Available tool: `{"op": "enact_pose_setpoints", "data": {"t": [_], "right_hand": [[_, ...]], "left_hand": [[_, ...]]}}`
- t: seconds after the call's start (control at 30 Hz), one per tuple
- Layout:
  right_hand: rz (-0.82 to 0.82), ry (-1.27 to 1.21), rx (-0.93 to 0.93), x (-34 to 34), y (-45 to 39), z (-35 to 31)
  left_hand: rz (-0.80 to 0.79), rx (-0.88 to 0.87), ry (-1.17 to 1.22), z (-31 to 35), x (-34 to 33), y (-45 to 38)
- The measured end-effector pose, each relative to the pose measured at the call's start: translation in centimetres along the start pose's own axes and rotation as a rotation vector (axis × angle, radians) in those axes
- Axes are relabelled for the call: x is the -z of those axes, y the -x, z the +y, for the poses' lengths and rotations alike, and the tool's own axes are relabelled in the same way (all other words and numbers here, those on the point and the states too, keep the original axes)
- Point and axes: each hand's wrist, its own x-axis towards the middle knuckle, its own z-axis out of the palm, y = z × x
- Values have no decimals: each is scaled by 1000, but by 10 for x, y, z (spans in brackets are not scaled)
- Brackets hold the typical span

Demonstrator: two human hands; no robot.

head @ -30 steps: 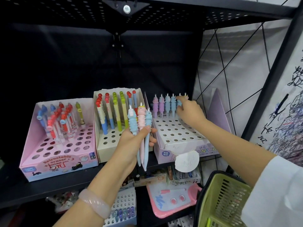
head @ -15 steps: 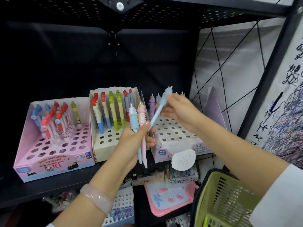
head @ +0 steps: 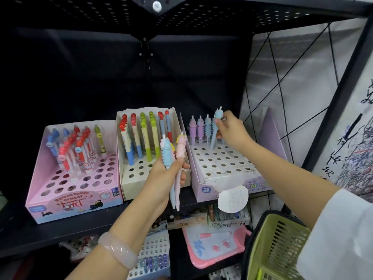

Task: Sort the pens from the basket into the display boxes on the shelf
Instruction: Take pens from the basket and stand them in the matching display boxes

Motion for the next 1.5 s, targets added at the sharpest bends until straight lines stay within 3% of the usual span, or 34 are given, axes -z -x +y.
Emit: {"op": "enact_pose_setpoints", "data": {"t": [0.2, 0.3, 0.37, 0.43, 0.47, 0.57, 0.63, 0.8, 0.93, 1.03, 1.13, 1.5], "right_hand": [[-196, 348, -26, -12, -2, 4], [-151, 421, -32, -14, 2, 9], [-19, 437, -28, -12, 6, 4], [122, 309, 42, -12, 16, -8], [90, 177, 68, -13, 23, -16], [-329, -213, 23, -19, 49, -42], [-458, -308, 10, -22, 61, -47], [-357, -487, -32, -19, 59, -45], [-95, -653, -137, 10, 34, -33], [179, -384, -146, 37, 9, -12], [317, -142, -124, 54, -9, 9], [151, 324, -34, 47, -23, 46]], "left_hand": [[-9, 21, 120, 4, 0, 5], [11, -7, 87, 6, 3, 7], [14, -22, 86, 6, 4, 7], [5, -33, 96, 7, 4, 8], [-1, -39, 96, 7, 4, 7], [-9, -54, 75, 9, 0, 7], [-17, -65, 73, 10, -4, 7], [-42, -46, 70, 12, -12, 5], [-67, -29, -3, 13, -17, -1], [-65, -22, -38, 13, -22, -10], [-55, -13, -30, 12, -26, -17], [-87, -47, 3, 5, -25, -20]]}}
